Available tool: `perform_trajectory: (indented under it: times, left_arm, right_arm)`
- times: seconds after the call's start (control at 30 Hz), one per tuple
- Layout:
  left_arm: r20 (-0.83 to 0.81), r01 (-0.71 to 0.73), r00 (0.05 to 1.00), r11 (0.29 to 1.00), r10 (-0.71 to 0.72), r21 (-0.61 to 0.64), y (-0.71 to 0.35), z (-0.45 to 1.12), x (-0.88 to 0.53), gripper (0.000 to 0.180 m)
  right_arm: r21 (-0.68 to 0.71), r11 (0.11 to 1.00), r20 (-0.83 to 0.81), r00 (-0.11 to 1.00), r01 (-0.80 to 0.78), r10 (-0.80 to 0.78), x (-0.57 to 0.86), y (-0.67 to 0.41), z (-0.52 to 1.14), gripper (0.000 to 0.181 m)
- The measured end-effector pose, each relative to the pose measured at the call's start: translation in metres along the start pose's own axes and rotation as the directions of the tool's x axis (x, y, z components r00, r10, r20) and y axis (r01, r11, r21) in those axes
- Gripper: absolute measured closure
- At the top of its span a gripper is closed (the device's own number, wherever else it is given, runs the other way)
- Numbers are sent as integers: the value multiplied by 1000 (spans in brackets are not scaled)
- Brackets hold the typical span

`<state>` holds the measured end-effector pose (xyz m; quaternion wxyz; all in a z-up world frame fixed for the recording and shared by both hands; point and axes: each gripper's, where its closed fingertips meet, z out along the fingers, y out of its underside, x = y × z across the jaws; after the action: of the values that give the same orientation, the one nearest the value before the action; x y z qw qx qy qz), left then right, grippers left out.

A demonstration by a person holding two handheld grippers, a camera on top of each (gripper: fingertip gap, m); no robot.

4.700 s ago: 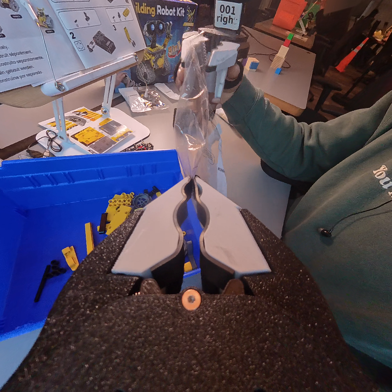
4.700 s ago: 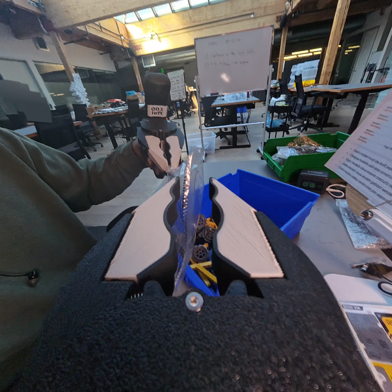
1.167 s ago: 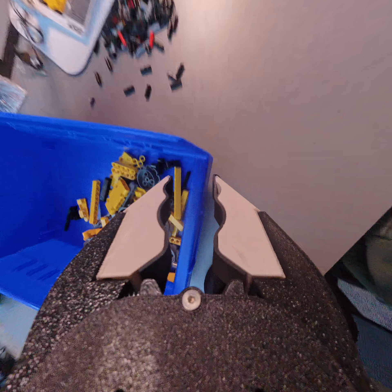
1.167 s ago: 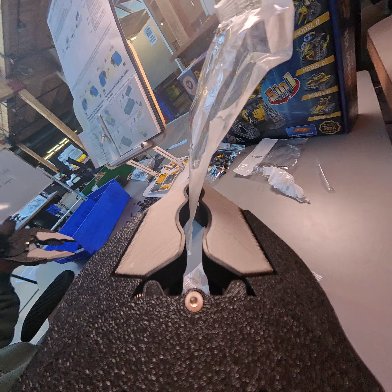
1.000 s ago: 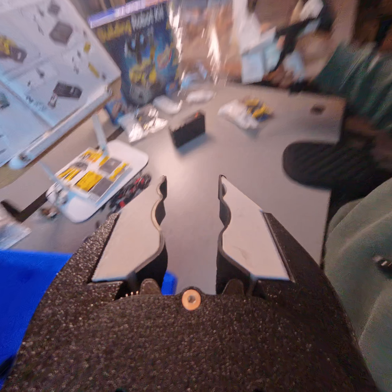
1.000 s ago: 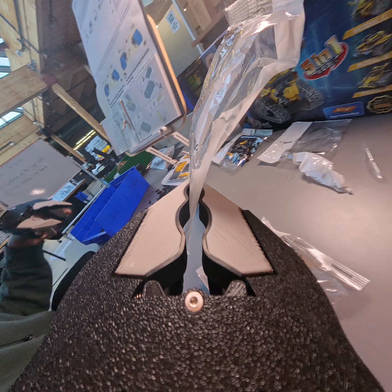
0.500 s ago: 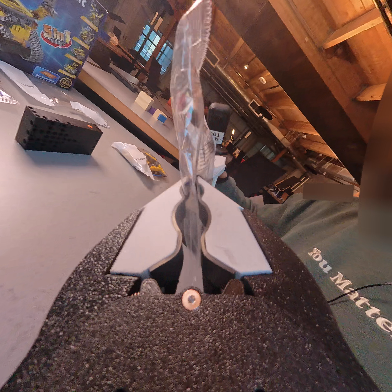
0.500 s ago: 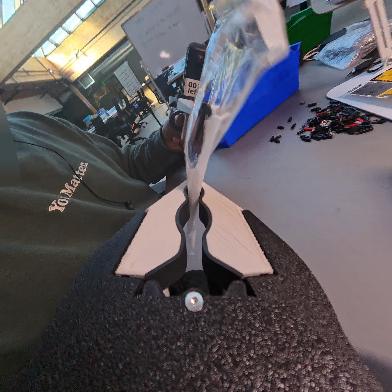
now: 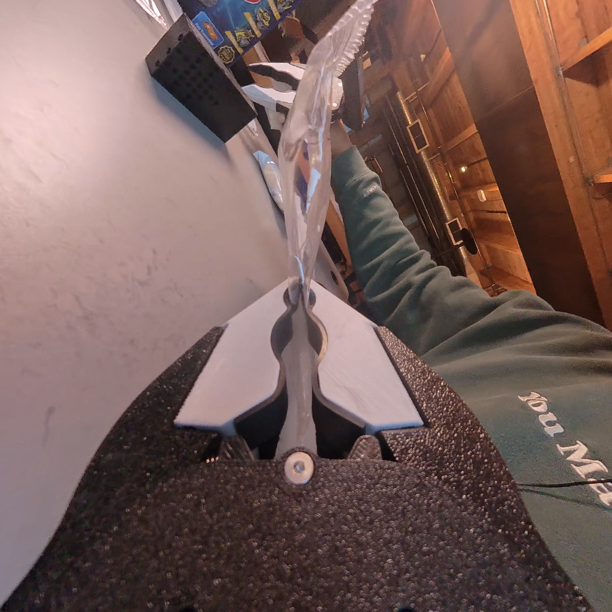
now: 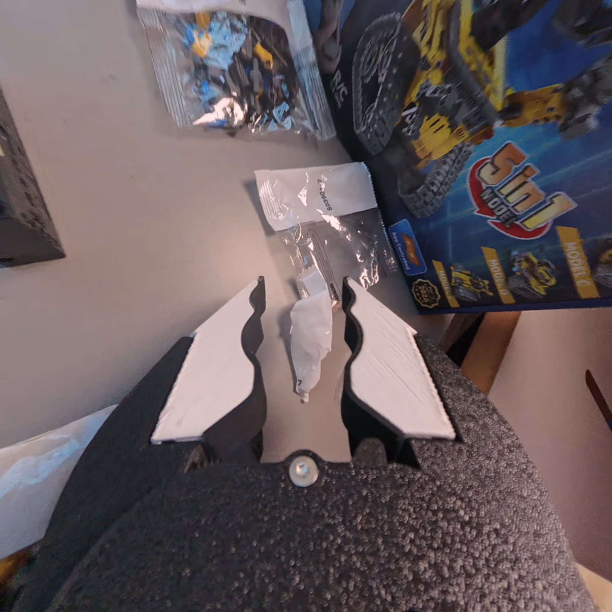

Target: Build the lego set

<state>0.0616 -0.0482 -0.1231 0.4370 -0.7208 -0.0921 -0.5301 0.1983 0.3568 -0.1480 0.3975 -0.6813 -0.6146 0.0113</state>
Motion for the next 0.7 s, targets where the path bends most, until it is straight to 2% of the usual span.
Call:
perform_trajectory:
  times: [0.07,0.13,0.23,0.3,0.4,0.5,0.63,0.7]
  left_arm:
    - [14,14,1000,1000,-14,3,3,-1,-3,180]
    - [30,16,999,1000,-16,1,6,-3,-5,171]
    - [48,31,998,999,-30,-14,8,-6,-7,134]
    - [93,-8,996,999,11,-36,10,-10,-8,111]
    - [191,-131,972,990,138,-52,7,-19,-8,99]
    - [315,-286,896,949,314,-130,4,-31,-13,92]
    - [441,-433,716,840,541,-327,2,-49,-28,83]
    - [445,-470,643,780,623,-413,3,-55,-30,76]
  right_arm:
    - [-56,998,35,999,-8,10,-2,8,22,131]
    - [-90,993,71,994,-75,82,-1,12,37,126]
    - [-113,979,104,978,-167,179,4,14,50,129]
    - [-120,977,124,974,-175,189,4,16,54,139]
    - [-118,983,131,979,-142,157,2,20,55,162]
    - [-88,994,84,994,-64,71,4,19,52,181]
    - [-38,999,8,1000,29,-29,11,14,40,181]
    - [24,999,-36,998,46,-45,17,5,28,181]
